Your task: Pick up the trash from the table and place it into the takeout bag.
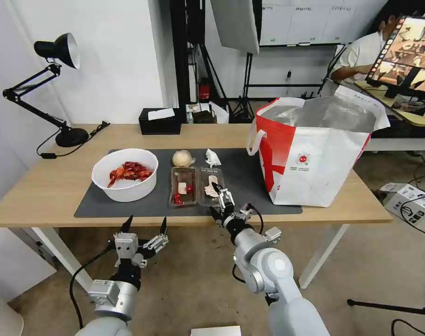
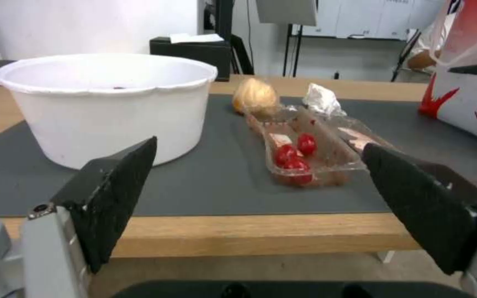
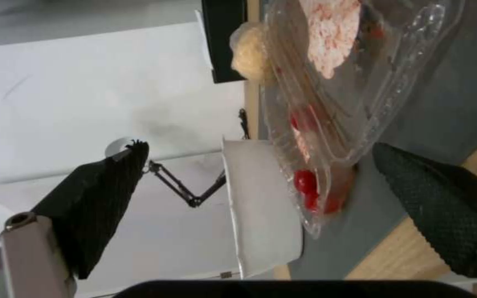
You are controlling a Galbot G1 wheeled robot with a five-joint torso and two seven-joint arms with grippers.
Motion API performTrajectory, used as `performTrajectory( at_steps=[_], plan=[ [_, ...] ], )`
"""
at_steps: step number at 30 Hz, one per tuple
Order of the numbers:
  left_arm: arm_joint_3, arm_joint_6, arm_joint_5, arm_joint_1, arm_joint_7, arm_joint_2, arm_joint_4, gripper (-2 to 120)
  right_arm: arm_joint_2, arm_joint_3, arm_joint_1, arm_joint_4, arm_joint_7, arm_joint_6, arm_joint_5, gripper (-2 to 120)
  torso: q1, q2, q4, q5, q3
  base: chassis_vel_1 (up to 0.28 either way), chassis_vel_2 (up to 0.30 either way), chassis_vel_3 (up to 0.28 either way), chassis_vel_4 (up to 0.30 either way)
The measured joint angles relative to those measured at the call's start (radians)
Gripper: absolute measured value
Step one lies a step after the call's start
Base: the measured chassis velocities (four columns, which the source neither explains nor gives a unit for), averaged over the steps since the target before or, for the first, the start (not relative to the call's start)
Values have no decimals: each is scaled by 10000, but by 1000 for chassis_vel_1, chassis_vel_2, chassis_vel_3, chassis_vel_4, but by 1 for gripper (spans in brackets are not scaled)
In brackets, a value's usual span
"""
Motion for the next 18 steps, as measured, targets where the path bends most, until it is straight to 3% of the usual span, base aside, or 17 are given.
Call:
performTrajectory(
  at_steps=[18],
  plan=[
    [-20,-21,-2,128,19,-11,-163,100,95,31,279,-257,391,21,-35,100,0,0,0,0,0,0,0,0,0]
  ],
)
